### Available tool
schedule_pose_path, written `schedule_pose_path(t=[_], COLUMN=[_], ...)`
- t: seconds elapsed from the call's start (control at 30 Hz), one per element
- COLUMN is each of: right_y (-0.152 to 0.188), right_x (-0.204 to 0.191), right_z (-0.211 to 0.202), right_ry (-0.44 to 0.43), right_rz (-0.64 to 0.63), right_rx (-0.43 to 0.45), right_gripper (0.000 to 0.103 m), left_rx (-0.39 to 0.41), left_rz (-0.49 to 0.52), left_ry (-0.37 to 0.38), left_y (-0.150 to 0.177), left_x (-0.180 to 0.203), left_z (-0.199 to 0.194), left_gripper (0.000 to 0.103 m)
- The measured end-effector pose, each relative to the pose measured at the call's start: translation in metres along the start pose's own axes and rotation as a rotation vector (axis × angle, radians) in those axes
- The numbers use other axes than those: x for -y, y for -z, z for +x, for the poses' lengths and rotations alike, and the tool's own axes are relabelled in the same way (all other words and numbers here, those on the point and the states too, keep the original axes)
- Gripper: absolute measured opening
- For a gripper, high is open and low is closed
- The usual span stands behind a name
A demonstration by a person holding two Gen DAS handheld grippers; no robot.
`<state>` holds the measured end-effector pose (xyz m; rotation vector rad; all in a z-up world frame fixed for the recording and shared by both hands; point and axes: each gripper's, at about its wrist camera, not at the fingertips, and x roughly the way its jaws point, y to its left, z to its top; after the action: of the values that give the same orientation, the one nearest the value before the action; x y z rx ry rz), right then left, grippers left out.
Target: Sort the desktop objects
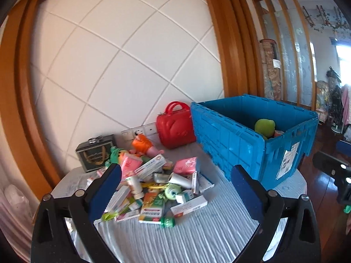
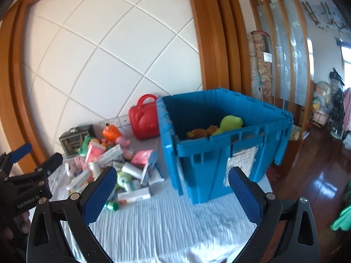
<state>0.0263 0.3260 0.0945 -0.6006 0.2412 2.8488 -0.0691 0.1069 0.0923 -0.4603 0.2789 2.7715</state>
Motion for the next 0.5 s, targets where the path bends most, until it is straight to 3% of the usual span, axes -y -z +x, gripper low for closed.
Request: schedule_pose_path(t=[0.27,0.5], right_y=[0.015,0.021], right_x=[-0.029,-0.03], right_z=[-0.021,-0.03], right_ry=[-0.043,0.006], right_rz=[-0.063,-0.097], right_rx=[-0.009,0.001], right_gripper=[0.103,0.103], left_rx=[-0.039,-0.041], left_rz=[-0.022,-0.028], left_ry=[-0.025,-0.007], left_y=[0.009,0.01], left_x=[-0.004,0.003], left_z=[-0.013,-0.017], left_gripper=[0.101,0.101])
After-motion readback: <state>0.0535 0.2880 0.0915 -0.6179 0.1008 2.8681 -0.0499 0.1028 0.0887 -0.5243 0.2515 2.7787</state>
